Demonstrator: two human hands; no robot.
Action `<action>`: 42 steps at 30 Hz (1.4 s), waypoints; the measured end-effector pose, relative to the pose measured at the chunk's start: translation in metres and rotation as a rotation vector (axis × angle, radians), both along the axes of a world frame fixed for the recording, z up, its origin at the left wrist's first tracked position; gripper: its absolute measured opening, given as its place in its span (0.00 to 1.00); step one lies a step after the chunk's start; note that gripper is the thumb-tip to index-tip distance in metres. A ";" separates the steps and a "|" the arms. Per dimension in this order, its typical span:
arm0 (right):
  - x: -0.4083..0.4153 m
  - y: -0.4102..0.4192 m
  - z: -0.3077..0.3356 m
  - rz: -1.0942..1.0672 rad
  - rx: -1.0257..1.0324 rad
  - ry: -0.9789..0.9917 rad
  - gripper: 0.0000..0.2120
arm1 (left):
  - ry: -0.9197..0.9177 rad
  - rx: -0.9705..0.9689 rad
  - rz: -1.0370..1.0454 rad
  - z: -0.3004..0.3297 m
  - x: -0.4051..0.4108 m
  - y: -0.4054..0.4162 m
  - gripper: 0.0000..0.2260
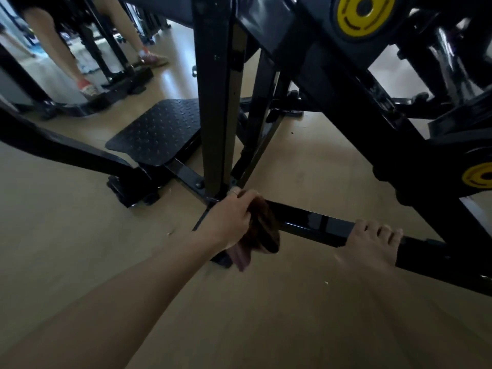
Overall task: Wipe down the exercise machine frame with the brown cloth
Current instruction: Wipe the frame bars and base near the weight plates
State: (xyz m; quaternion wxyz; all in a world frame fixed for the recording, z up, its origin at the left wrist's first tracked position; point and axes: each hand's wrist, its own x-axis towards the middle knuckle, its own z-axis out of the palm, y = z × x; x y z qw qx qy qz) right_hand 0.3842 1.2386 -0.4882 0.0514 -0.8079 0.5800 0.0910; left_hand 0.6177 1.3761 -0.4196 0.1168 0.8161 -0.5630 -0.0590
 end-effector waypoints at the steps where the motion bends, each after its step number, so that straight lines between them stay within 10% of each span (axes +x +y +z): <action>1: 0.001 -0.001 0.000 0.004 -0.002 0.017 0.31 | 0.023 -0.129 0.040 0.012 -0.004 0.003 0.14; 14: 0.069 0.013 0.023 0.268 0.257 -0.198 0.43 | -0.093 -1.438 0.273 0.186 -0.016 -0.029 0.18; 23: 0.061 0.017 0.004 0.299 0.199 -0.212 0.50 | -0.004 -1.321 0.330 0.117 -0.003 -0.060 0.20; 30: 0.065 0.019 -0.006 0.297 0.158 -0.187 0.51 | 0.308 -0.850 0.614 0.029 -0.003 -0.021 0.19; 42: 0.063 0.021 -0.004 0.309 0.142 -0.148 0.52 | 0.100 -1.374 0.339 0.137 -0.030 -0.072 0.20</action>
